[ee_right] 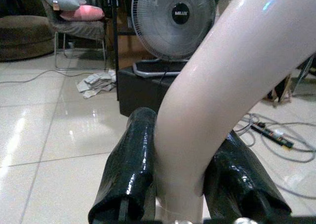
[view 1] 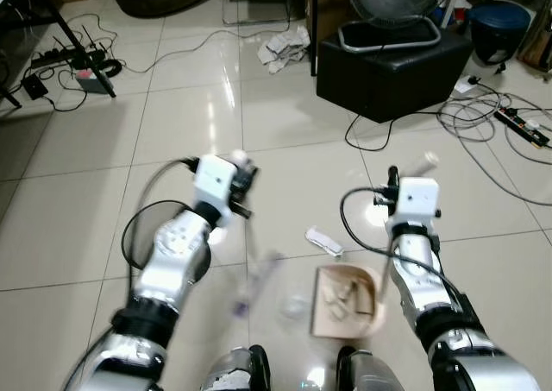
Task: Sweep floor
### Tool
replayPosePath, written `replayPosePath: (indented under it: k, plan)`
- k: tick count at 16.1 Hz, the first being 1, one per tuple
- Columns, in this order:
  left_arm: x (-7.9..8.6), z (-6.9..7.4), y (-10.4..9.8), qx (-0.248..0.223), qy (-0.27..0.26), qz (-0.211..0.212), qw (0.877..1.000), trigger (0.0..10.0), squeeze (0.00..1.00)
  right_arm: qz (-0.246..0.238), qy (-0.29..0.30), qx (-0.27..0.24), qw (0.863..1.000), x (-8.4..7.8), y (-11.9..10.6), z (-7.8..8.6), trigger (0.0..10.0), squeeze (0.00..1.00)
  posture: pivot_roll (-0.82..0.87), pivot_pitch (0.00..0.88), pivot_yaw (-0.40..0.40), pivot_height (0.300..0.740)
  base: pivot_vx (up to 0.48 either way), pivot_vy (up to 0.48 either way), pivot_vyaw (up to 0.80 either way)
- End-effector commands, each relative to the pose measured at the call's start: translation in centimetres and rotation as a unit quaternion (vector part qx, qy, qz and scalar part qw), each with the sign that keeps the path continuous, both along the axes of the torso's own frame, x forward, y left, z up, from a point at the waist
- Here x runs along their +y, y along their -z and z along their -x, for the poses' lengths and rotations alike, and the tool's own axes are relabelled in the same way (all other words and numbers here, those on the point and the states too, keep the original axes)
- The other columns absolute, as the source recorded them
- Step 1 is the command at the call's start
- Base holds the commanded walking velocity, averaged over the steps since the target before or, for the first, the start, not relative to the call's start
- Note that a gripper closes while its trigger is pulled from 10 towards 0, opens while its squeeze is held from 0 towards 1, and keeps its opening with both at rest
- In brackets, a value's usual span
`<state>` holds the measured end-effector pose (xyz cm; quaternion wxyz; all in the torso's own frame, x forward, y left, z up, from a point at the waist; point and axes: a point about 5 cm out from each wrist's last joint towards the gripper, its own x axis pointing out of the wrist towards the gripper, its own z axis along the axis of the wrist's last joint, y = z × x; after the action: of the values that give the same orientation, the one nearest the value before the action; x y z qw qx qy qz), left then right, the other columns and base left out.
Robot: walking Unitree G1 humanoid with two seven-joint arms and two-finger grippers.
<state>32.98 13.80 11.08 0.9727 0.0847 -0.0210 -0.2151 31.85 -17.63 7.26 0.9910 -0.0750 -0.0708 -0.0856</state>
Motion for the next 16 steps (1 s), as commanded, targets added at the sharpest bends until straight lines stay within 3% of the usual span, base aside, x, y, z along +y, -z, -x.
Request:
replayPosePath:
  k: [1, 4, 7, 12, 13, 15, 16]
  plan:
    - [0.7, -0.1, 0.0, -0.008, -0.011, -0.013, 1.0, 10.0, 0.0, -0.018, -0.006, -0.038, 0.999, 0.0, -1.0, 0.1, 10.0, 0.0, 0.04, 0.114, 0.112, 0.74, 0.0, 0.0, 0.0]
    - [1.8, 0.2, 0.8, -0.007, -0.029, -0.025, 0.999, 10.0, 0.0, -0.043, -0.014, -0.086, 0.995, -0.7, -2.2, 0.9, 10.0, 0.0, 0.01, 0.089, 0.113, 0.74, 0.0, 0.0, 0.0]
    - [3.1, 2.2, 2.8, 0.011, -0.033, -0.019, 0.999, 10.0, 0.0, -0.085, -0.02, -0.139, 0.987, -1.2, -4.8, 1.4, 10.0, 0.0, -0.02, 0.064, 0.102, 0.74, 0.0, 0.0, 0.0]
    - [6.6, 5.6, 4.9, 0.036, -0.13, 0.001, 0.991, 10.0, 0.0, -0.179, -0.116, -0.149, 0.966, 0.2, -11.4, 1.6, 10.0, 0.0, -0.03, 0.033, 0.089, 0.74, 0.0, 0.0, 0.0]
    - [6.8, 5.9, 5.0, 0.036, -0.14, 0.002, 0.989, 10.0, 0.0, -0.181, -0.123, -0.156, 0.963, 0.3, -12.3, 1.5, 10.0, 0.0, -0.03, 0.029, 0.086, 0.74, 0.0, 0.0, 0.0]
    - [7.3, 7.0, 4.6, 0.022, -0.16, -0.002, 0.987, 10.0, 0.0, -0.19, -0.137, -0.177, 0.956, 0.2, -16.1, 0.9, 10.0, 0.0, -0.02, 0.026, 0.086, 0.74, 0.0, 0.0, 0.0]
    - [7.2, 7.2, 4.6, 0.019, -0.163, -0.001, 0.986, 10.0, 0.0, -0.19, -0.141, -0.179, 0.955, 0.2, -16.7, 0.9, 10.0, 0.0, -0.02, 0.026, 0.082, 0.74, 0.0, 0.0, 0.8]
